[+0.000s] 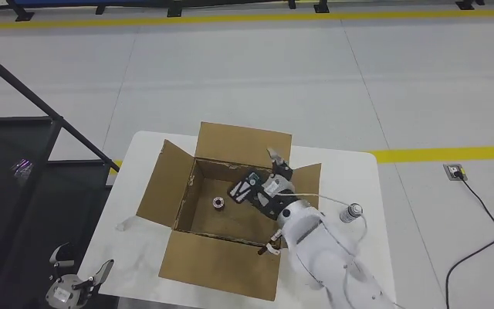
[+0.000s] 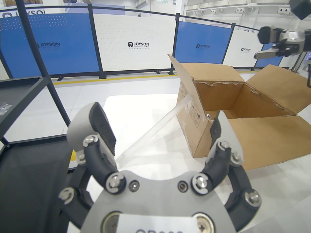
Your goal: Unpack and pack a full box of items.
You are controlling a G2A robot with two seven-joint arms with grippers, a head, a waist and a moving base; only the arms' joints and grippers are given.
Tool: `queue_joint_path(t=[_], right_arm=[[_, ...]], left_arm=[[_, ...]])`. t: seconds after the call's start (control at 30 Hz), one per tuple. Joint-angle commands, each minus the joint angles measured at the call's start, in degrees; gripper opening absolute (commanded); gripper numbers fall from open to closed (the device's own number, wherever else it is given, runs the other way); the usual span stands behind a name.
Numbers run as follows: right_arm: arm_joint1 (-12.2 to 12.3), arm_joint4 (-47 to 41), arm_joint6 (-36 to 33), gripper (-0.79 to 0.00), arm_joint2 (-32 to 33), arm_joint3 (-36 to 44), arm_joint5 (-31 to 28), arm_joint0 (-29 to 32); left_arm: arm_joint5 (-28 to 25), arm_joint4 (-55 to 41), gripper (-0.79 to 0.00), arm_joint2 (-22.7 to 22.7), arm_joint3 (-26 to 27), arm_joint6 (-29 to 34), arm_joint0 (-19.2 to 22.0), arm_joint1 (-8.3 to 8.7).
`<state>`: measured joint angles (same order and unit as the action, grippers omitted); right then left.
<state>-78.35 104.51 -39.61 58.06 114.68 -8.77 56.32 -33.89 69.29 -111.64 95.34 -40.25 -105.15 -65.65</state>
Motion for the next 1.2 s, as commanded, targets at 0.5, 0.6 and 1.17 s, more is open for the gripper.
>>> queue_joint_path(t=[0.5, 0.6, 1.17], right_arm=[[2.4, -2.8, -8.2, 0.0, 26.6, 14.8, 6.1, 31.2], [2.5, -10.9, -8.1, 0.0, 29.9, 8.9, 3.1, 30.8], [2.8, -19.7, -2.1, -0.148, 26.8, -9.9, -4.1, 25.1]], left_arm=[[0.0, 0.0, 0.0, 0.0, 0.0, 0.0, 0.0, 0.0], [0.0, 0.0, 0.0, 0.0, 0.0, 0.0, 0.0, 0.0], [0.0, 0.0, 0.0, 0.0, 0.0, 0.0, 0.0, 0.0]])
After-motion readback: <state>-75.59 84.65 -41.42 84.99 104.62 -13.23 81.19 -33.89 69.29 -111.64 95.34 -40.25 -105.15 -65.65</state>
